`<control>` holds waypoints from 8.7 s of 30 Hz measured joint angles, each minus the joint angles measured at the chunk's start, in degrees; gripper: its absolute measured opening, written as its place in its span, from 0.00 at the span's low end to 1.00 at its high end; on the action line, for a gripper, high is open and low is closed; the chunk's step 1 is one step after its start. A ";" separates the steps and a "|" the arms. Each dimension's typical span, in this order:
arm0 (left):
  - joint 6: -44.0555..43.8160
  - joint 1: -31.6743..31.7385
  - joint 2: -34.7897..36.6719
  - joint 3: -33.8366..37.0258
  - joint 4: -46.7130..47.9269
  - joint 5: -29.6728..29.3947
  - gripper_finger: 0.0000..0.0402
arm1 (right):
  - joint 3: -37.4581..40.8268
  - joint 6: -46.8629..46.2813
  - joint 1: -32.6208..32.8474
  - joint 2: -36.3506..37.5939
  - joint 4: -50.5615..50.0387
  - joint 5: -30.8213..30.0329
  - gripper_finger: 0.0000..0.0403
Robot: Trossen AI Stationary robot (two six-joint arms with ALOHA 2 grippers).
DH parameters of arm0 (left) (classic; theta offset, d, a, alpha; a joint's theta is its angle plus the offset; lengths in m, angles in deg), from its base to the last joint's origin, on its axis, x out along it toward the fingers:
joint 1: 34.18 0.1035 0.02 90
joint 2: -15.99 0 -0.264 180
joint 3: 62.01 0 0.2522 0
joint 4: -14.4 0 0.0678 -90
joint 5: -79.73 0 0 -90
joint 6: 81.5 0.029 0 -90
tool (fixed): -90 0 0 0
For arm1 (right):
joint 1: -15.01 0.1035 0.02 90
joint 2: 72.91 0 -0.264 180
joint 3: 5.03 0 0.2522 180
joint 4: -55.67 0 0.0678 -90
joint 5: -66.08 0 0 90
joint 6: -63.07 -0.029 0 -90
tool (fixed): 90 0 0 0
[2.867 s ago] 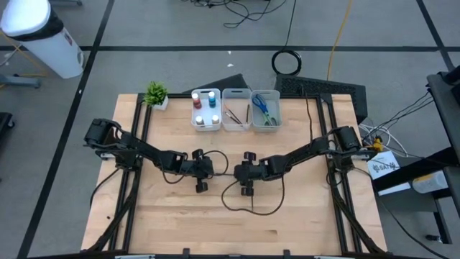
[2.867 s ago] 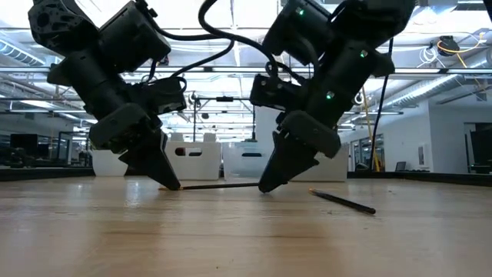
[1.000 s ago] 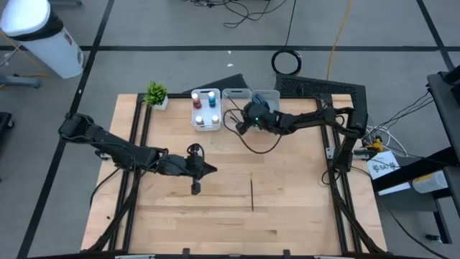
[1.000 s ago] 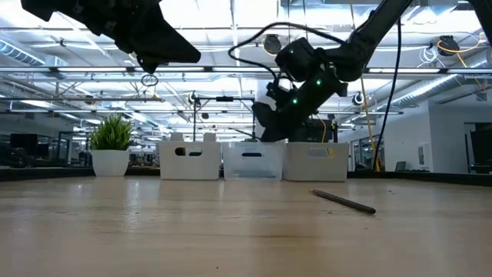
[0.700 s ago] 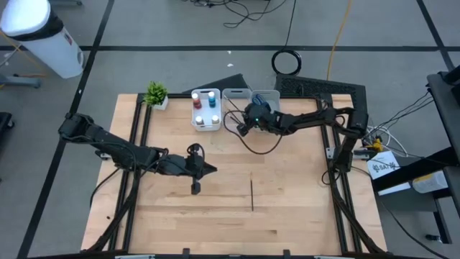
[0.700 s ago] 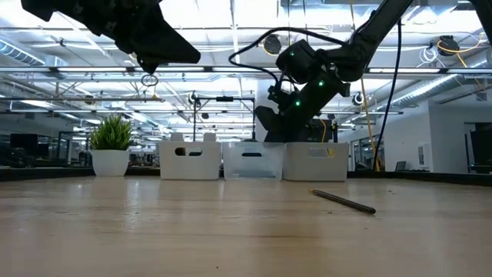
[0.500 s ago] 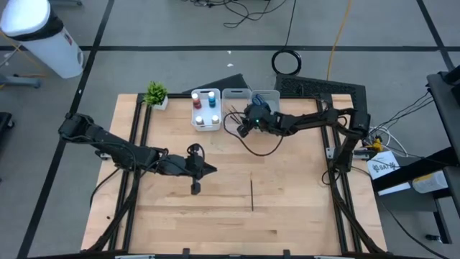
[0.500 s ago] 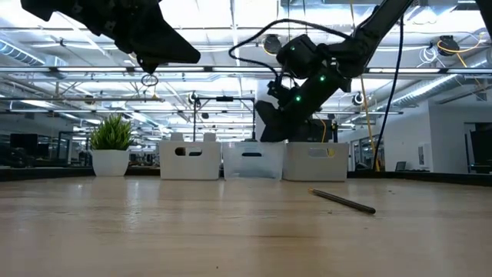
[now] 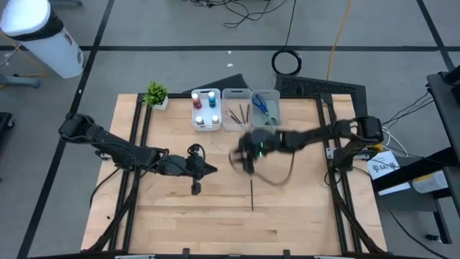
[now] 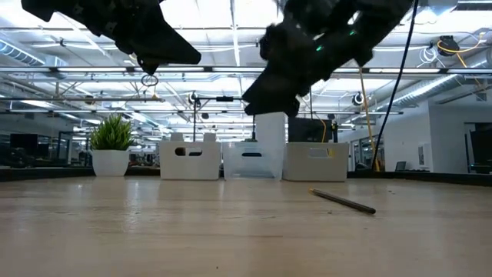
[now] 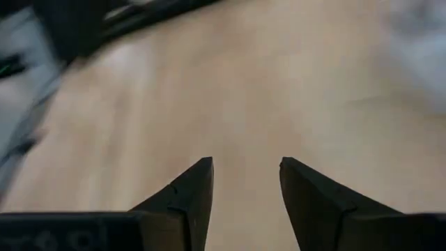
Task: Pick & Place Paint Supplies
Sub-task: Put the golden paint brush into the transparent bin
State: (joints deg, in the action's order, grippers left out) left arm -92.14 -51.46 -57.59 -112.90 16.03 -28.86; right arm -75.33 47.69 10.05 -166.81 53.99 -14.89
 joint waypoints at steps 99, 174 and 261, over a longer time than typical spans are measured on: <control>-0.02 -9.34 -42.34 -37.65 16.48 22.03 0.08 | 6.36 10.52 29.84 9.71 -10.46 -28.57 0.00; -15.00 -0.90 -46.53 -38.31 26.15 23.58 0.08 | 6.32 7.70 28.60 9.82 -17.08 -28.48 0.00; 4.21 6.71 -44.36 -38.35 13.56 16.15 0.57 | 27.48 -33.85 43.37 17.25 -29.35 -24.40 0.00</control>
State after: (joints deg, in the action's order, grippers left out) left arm -87.93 -44.75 -101.96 -151.25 29.59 -12.71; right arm -47.85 13.85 53.42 -149.55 24.65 -39.29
